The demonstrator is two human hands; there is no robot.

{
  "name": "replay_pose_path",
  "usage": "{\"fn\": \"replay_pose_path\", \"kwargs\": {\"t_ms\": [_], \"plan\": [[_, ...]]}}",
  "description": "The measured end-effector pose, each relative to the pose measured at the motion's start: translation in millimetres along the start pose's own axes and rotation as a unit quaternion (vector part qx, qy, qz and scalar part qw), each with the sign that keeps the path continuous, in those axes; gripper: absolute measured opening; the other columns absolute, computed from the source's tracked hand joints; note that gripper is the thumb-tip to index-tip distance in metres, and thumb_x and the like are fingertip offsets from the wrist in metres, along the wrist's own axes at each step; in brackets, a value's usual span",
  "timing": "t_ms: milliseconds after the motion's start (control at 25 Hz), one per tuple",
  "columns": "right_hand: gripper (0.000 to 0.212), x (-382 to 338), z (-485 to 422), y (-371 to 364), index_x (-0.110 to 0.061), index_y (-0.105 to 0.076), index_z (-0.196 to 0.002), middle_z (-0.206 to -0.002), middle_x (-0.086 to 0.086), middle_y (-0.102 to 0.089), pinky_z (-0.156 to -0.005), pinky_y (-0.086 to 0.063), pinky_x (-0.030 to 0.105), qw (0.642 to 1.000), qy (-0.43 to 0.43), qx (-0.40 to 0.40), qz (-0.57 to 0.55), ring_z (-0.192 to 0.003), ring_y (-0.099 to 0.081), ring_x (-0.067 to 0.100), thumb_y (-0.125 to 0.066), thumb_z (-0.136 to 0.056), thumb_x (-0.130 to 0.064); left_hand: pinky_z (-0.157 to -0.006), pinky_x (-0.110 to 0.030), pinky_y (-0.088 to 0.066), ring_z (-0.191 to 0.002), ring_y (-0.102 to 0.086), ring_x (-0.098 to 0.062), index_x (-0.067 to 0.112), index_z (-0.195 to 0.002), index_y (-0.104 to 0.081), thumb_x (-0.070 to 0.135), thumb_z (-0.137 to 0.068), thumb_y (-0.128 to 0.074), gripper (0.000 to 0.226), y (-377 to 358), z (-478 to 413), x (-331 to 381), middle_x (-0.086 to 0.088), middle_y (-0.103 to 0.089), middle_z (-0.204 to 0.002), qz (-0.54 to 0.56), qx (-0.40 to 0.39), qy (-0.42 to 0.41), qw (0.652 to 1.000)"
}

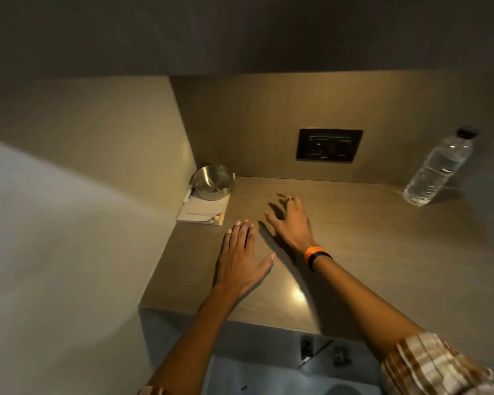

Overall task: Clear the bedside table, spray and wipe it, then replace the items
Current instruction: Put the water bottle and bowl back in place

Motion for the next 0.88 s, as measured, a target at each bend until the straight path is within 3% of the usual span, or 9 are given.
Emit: {"fn": "replay_pose_path", "kwargs": {"t_ms": [200,440,560,720,880], "plan": [[0.058,-66,-44,-82,-0.012,-0.049,-0.144,-0.154,0.016,-0.04,-0.112,-0.043,0.042,0.994,0.036,-0.089,0.053,-0.138,-0.046,0.033,-0.066,-0.094,-0.036,-0.125,-0.04,0.001,-0.155,-0.004,-0.025,0.009,-0.157,-0.018,0.081,-0.09,-0.014,0.098,10,7,-38,-0.013,-0.013,-0.168,-0.028,-0.022,0.004,0.999],[0.035,-82,-68,-108,-0.011,-0.07,-0.114,-0.123,0.009,-0.062,-0.083,-0.056,0.042,0.994,0.025,-0.031,0.098,-0.103,-0.064,0.03,-0.073,-0.091,-0.037,-0.126,-0.046,-0.003,-0.155,-0.009,-0.03,0.007,-0.155,-0.025,0.081,-0.087,-0.011,0.102,3,2,-41,-0.018,-0.018,-0.166,-0.046,-0.022,-0.013,0.999],[0.035,-65,-54,-82,-0.008,-0.072,-0.103,-0.113,0.01,-0.069,-0.075,-0.053,0.038,0.998,-0.012,0.002,0.057,-0.094,-0.067,0.03,-0.081,-0.084,-0.037,-0.127,-0.048,-0.007,-0.156,-0.006,-0.028,0.009,-0.158,-0.016,0.078,-0.089,-0.013,0.098,3,3,-40,-0.013,-0.013,-0.167,-0.054,-0.006,-0.001,0.999],[0.037,0,-17,-5,-0.007,-0.073,-0.091,-0.107,0.011,-0.071,-0.075,-0.054,0.04,0.99,-0.092,0.084,0.063,-0.089,-0.068,0.026,-0.084,-0.08,-0.041,-0.126,-0.046,-0.001,-0.156,-0.002,-0.024,0.014,-0.159,-0.012,0.073,-0.088,-0.024,0.093,0,-13,-11,-0.007,-0.009,-0.169,-0.022,-0.021,-0.028,0.999],[0.034,59,13,72,-0.016,-0.074,-0.085,-0.13,0.013,-0.065,-0.081,-0.058,0.039,0.97,-0.18,0.143,0.077,-0.095,-0.069,0.024,-0.082,-0.078,-0.049,-0.126,-0.047,0.005,-0.155,0.008,-0.022,0.015,-0.159,-0.005,0.074,-0.089,-0.017,0.093,-12,-32,41,-0.006,0.001,-0.169,-0.016,-0.068,-0.048,0.996]]}}
Point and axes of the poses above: each hand's wrist, its own z-axis away from the middle knuckle, its own y-axis out of the back of the hand, x = y × z, the point moved 3 cm from there along -z, towards the middle knuckle
